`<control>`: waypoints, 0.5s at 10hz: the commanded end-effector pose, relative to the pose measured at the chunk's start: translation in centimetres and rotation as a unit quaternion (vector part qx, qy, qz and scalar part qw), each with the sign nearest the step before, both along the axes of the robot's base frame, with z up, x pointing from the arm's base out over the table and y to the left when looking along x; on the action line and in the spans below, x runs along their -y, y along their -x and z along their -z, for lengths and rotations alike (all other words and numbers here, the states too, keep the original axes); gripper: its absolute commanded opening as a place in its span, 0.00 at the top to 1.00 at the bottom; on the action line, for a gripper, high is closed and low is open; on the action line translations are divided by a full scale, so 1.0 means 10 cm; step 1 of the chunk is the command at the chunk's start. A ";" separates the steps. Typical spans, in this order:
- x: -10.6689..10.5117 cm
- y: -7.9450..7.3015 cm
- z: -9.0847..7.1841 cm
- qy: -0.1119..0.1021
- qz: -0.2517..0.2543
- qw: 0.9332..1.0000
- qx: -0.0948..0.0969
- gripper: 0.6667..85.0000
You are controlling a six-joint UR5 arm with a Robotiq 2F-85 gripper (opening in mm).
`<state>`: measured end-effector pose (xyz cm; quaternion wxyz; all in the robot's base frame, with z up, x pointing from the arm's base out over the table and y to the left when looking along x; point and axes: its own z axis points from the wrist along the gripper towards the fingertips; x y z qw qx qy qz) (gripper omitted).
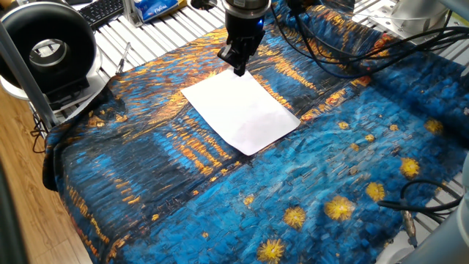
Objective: Flip over and spread out the paper that is laid flat on the table
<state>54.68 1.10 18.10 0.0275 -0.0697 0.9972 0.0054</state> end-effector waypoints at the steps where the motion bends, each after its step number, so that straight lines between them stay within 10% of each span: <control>1: -0.01 -0.02 -0.01 -0.007 -0.001 1.000 0.002 1.00; 5: 0.01 -0.02 -0.01 -0.004 -0.005 1.000 0.002 1.00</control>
